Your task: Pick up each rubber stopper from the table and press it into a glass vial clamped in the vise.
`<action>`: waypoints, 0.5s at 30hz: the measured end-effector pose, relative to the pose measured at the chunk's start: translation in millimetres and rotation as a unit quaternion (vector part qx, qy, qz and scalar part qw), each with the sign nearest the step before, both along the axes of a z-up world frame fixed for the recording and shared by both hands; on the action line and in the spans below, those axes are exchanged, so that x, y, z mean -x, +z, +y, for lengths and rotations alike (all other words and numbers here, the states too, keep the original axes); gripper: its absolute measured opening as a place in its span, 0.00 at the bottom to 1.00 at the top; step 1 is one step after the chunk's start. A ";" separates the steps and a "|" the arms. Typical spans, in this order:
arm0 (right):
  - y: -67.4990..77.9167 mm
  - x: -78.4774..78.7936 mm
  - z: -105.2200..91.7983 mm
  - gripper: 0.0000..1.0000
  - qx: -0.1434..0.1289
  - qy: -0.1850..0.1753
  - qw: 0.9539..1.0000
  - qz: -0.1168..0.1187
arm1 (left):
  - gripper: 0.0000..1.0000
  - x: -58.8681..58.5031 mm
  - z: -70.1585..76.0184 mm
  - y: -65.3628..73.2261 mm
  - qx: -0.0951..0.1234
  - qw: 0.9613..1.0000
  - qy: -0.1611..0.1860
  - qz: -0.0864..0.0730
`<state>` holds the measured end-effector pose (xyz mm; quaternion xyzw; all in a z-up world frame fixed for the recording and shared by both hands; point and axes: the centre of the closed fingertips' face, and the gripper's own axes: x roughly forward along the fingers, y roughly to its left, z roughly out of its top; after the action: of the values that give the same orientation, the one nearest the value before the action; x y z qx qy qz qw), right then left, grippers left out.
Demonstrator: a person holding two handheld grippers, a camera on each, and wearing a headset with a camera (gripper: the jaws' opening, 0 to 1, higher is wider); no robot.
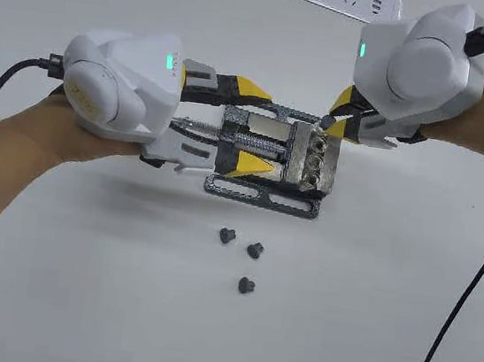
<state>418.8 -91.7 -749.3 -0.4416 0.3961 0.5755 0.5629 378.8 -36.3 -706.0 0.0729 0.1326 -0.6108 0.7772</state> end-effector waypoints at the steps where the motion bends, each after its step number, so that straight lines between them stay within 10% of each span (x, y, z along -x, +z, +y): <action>1: 0.0 0.1 0.1 0.11 0.000 0.001 1.000 0.000 | 0.42 0.1 -0.1 -0.1 0.000 1.000 0.000 0.000; 15: 0.2 0.6 0.9 0.11 0.009 0.013 1.000 -0.001 | 0.42 0.5 0.1 0.4 0.001 1.000 0.000 0.002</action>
<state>418.1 -90.8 -749.1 -0.4524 0.3946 0.5788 0.5519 378.3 -36.2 -705.7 0.0712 0.1339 -0.6113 0.7767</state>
